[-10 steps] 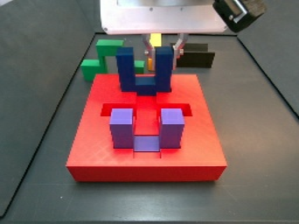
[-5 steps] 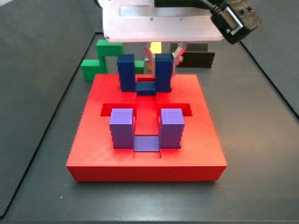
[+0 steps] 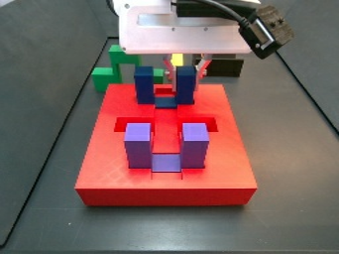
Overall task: Pick up the blue object. Move up. Place the blue object on the fixture. Regrasp the blue object. Move to above the board. Insert the blue object.
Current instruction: Insert the blue object.
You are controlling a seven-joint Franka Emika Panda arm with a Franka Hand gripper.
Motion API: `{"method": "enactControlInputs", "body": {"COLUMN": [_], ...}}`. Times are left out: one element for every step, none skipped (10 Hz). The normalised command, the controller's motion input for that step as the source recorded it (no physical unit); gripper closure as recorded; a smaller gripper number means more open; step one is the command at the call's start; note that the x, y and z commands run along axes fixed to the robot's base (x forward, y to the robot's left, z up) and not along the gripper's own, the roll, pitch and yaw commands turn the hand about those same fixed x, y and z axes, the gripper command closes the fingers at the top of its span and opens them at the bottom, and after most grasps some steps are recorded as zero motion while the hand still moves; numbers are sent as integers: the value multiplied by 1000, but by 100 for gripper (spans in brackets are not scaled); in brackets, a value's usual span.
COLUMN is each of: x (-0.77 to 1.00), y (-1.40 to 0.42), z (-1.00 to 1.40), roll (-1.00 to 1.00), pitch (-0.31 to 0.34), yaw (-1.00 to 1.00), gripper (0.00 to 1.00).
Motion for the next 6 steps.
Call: {"method": "enactControlInputs", "body": {"x": [0,0,0,0,-26,-40], "y": [0,0,0,0,0,0], "z": [-251,-314,-243,-14,-54,-43], "roll": [47,74,66,0,0,0], "pitch": [34,30,30,44,0,0], "yaw": [0,0,0,0,0,0], "gripper": [100,100,100,100,100,100]}}
